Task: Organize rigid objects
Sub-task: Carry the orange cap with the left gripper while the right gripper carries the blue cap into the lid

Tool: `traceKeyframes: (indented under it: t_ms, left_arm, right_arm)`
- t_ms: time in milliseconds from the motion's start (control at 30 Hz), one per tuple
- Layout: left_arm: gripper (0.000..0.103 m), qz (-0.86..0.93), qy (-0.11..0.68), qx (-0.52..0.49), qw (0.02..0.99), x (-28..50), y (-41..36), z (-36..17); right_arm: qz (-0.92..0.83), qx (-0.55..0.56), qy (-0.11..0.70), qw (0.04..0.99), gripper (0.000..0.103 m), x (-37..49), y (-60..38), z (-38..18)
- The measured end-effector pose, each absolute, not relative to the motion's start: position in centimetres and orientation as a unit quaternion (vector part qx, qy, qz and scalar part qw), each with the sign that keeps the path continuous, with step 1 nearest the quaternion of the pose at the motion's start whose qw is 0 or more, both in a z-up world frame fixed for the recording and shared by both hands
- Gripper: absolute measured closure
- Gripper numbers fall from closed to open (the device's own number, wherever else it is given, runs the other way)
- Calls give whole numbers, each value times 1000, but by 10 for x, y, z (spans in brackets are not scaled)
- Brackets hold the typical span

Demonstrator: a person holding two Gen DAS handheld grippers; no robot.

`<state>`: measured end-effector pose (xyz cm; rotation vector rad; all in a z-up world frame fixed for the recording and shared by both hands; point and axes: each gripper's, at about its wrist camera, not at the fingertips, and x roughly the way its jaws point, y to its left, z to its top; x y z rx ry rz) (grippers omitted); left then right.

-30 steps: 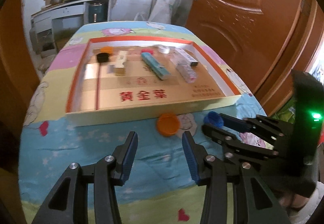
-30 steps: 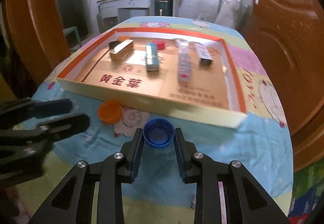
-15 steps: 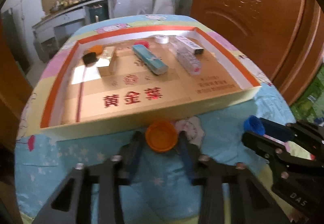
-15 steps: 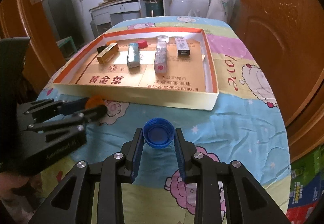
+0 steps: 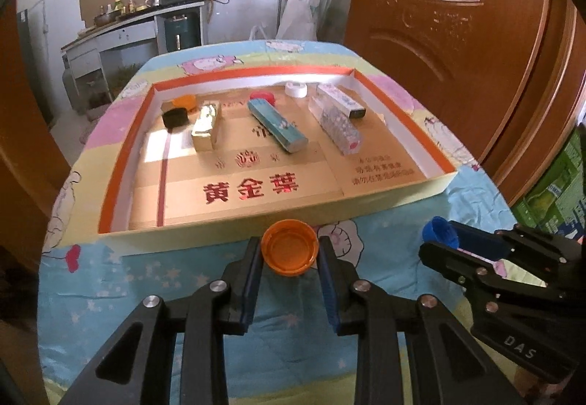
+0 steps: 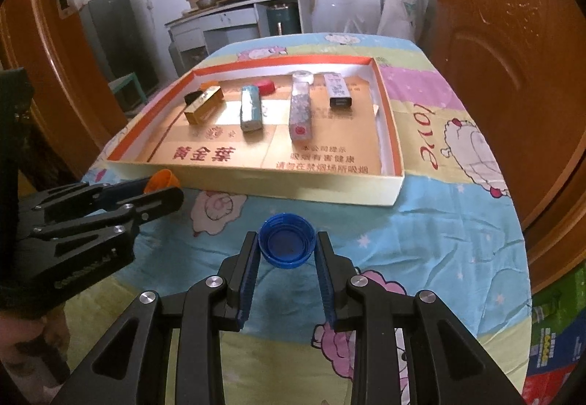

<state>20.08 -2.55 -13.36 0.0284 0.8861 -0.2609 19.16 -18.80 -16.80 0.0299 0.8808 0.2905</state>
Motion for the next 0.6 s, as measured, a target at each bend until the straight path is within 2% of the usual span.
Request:
traceKeyframes:
  t_ms: [600]
  left_arm:
    - [73,-108,390,-23,914,198,4,-92]
  right_arm:
    - [167,9,390,906,72,201,-164,-132]
